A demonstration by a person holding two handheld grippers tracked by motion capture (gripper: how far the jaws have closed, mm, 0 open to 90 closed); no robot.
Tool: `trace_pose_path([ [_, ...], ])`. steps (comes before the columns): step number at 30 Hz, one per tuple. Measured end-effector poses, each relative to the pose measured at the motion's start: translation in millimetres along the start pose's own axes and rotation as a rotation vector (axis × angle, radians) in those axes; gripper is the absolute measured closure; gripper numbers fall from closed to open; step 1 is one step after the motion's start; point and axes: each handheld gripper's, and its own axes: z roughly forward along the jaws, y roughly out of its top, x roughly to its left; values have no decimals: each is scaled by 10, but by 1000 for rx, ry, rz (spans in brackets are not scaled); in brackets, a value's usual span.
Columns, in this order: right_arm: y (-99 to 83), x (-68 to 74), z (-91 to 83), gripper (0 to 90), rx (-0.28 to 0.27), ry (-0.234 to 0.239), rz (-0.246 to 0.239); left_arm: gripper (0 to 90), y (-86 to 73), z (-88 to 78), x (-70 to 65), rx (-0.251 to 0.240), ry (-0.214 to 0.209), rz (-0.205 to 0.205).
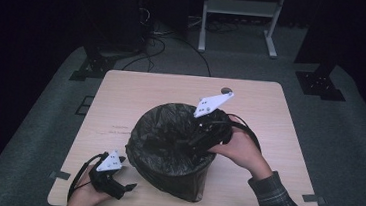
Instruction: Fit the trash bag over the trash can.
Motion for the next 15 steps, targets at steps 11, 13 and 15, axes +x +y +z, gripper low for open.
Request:
trace_pose_path([
  [11, 2, 95, 261, 115, 163, 20, -68, 0, -29, 50, 17, 18, -28, -17],
  [13, 5, 119, 276, 115, 194, 10, -87, 0, -28, 51, 18, 20, -30, -20],
  [15, 1, 130, 285, 117, 220, 26, -90, 0, -28, 51, 18, 20, -30, -21],
])
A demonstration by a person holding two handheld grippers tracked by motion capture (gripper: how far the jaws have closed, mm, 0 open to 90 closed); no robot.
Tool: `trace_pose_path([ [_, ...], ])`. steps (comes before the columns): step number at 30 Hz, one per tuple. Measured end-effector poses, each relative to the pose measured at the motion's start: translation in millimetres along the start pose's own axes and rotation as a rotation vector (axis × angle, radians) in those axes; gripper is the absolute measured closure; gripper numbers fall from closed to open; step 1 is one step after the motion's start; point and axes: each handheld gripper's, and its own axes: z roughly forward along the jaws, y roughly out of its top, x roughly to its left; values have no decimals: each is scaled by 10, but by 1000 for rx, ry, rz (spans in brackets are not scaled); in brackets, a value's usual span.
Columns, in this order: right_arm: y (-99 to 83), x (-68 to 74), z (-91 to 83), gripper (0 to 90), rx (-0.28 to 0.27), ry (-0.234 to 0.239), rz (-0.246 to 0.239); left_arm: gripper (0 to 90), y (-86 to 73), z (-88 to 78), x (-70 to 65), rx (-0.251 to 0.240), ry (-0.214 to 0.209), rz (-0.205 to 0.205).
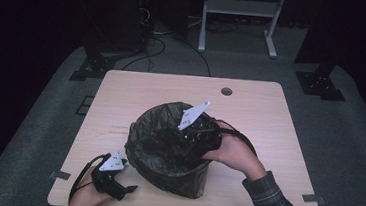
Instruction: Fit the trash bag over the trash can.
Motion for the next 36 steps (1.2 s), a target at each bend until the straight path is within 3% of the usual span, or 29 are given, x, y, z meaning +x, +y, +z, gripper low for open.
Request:
trace_pose_path([
  [3, 8, 18, 18, 120, 36, 10, -11, 0, 0, 0, 0, 0, 0, 0],
  [6, 10, 15, 15, 110, 32, 6, -7, 0, 0, 0, 2, 1, -1, 1],
  [14, 134, 1, -245, 94, -65, -88, 20, 0, 0, 0, 2, 1, -1, 0],
  [17, 246, 13, -305, 94, -143, -62, 31, 0, 0, 1, 1, 1, 0, 0],
  [21, 408, 31, -251, 94, -177, -38, 37, 0, 0, 0, 2, 1, -1, 0],
  [30, 640, -4, 146, 94, -144, 0, 53, 0, 0, 0, 2, 1, -1, -1],
  [36, 677, 7, 411, 93, -24, 32, 64, 0, 0, 1, 2, 0, -1, -1],
])
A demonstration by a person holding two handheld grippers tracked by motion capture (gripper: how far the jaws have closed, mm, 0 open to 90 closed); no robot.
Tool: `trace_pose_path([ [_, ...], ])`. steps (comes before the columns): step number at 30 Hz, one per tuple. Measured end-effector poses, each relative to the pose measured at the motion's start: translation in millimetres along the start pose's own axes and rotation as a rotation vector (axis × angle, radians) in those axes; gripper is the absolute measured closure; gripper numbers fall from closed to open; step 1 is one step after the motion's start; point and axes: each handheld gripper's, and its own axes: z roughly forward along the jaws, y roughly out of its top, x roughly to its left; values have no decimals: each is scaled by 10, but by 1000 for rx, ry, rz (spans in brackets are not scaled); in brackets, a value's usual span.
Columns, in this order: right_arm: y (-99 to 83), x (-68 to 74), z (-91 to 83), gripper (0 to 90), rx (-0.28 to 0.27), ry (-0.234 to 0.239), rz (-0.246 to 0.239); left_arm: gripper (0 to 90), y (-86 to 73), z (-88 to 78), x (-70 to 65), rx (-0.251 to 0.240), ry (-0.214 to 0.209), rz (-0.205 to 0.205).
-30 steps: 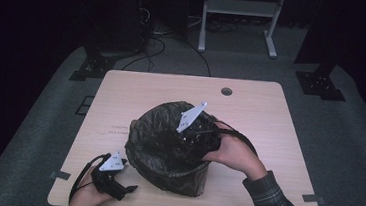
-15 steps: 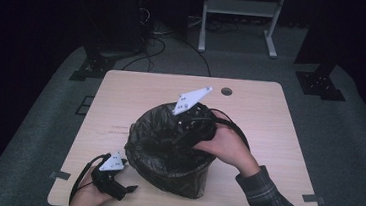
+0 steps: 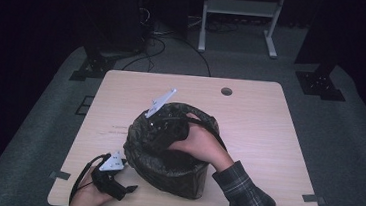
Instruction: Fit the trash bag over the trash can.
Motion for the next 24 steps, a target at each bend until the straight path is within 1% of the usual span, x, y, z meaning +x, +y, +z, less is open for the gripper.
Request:
trace_pose_path([
  [2, 7, 14, 63, 93, 23, -8, -13, 0, 0, 0, 0, 0, 0, 0],
  [5, 21, 28, 129, 93, 51, -2, -17, 0, 0, 0, 0, 1, 0, 0],
  [9, 13, 16, 208, 93, 119, 14, -5, 0, 0, 0, 0, 0, -1, 0],
  [12, 3, -4, 218, 93, 134, 10, 4, 0, 0, 0, 1, 0, -1, 0],
  [14, 5, -2, 198, 93, 124, 5, 4, 0, 1, 0, 2, 0, -1, 1],
  [15, 11, -1, 175, 93, 105, -1, -2, 0, 0, 0, 2, 1, -2, 1],
  [16, 20, 4, 143, 93, 87, -3, 7, 0, 1, 0, 2, 0, -1, 1],
  [17, 28, 5, 109, 93, 64, -10, 4, 0, 0, 0, 2, 0, -2, 1],
  [22, 48, 7, -117, 93, -18, -32, 8, 0, 0, 0, 3, 0, -2, 1],
  [24, 40, -1, -250, 93, -53, -37, 17, 0, 0, 0, 3, 0, -1, 2],
])
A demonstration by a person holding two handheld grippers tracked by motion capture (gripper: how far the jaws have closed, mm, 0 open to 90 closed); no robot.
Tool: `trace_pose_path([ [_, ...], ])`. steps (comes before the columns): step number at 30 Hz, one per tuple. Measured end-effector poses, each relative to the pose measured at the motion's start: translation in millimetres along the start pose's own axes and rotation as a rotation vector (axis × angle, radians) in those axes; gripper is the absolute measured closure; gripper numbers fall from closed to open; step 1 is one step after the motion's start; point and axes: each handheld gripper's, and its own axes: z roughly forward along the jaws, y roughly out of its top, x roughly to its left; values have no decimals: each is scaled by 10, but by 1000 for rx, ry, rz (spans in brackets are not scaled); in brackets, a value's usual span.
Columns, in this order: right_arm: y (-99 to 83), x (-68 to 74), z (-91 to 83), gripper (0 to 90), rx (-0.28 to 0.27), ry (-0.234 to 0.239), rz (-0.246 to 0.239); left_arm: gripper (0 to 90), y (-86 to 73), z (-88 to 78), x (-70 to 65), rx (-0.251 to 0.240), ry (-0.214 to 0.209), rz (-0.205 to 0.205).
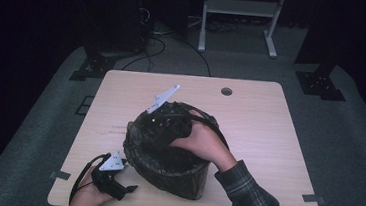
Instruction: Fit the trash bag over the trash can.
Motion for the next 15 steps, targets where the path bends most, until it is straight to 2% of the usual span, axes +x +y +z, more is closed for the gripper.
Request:
trace_pose_path([
  [5, -54, -44, -292, 93, -77, -21, 21, 0, 0, 1, 2, -1, 0, 0],
  [8, -96, -72, -377, 93, -81, -39, 29, 0, 4, 5, 11, -2, -1, 0],
  [10, -123, -99, -373, 93, -70, -51, 39, 0, 5, 6, 14, 0, -2, 0],
  [15, -190, -219, -196, 92, -8, -61, 88, 0, 6, 8, 16, -2, -4, 0],
])
